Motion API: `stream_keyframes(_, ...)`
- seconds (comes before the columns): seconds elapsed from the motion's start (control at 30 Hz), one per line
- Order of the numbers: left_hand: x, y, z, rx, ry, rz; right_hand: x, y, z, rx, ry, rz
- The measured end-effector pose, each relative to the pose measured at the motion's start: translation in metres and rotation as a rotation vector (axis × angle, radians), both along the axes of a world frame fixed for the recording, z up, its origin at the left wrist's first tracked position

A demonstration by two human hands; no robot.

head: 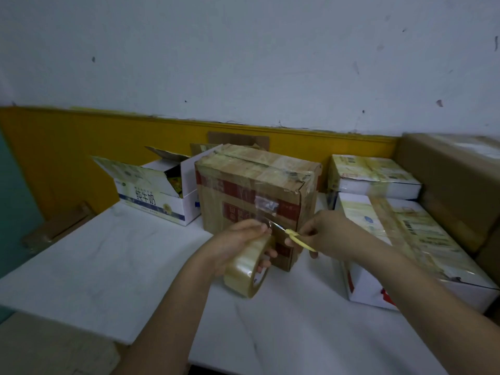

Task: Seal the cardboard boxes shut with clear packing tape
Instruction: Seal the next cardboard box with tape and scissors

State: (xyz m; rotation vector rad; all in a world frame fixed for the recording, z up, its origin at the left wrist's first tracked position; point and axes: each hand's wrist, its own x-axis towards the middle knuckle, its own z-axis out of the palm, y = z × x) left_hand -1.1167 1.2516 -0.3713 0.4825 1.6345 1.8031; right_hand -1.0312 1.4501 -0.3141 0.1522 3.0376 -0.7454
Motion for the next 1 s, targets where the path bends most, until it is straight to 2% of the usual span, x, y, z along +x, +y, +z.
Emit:
stream_keyframes(0.17,0.006,-0.021,0.001,0.031,-0.068,0.006,0.022,-0.006,-0.037,0.008,0.049,0.040)
stream_keyframes(0.27,0.005,-0.045,0.002,0.034,-0.104,0.083,0.043,-0.001,-0.052,-0.043,0.011,-0.004)
stream_keyframes(0.4,0.004,-0.062,0.001,0.052,-0.074,0.186,0.054,0.005,-0.088,0.259,-0.138,-0.045)
stream_keyframes(0.53,0.007,-0.055,-0.004,0.072,-0.039,0.261,0.048,-0.009,-0.105,0.441,-0.050,-0.123)
stream_keyframes(0.63,0.007,-0.051,-0.008,0.084,-0.027,0.326,0.048,-0.021,-0.092,0.538,-0.091,-0.112)
stream_keyframes(0.67,0.007,-0.050,-0.008,0.083,-0.022,0.338,0.046,-0.023,-0.086,0.572,0.015,-0.119)
stream_keyframes(0.8,0.009,-0.049,-0.009,0.060,0.015,0.347,0.032,-0.034,-0.031,0.561,0.972,-0.172)
stream_keyframes(0.83,0.010,-0.048,-0.008,0.051,0.027,0.349,0.020,-0.037,-0.013,0.541,1.074,-0.150)
stream_keyframes(0.9,0.013,-0.048,-0.007,0.045,0.035,0.350,-0.012,-0.039,0.015,0.556,1.047,-0.134)
stream_keyframes(1.0,0.016,-0.050,-0.008,0.045,0.041,0.367,-0.050,-0.038,0.009,0.618,0.730,-0.180)
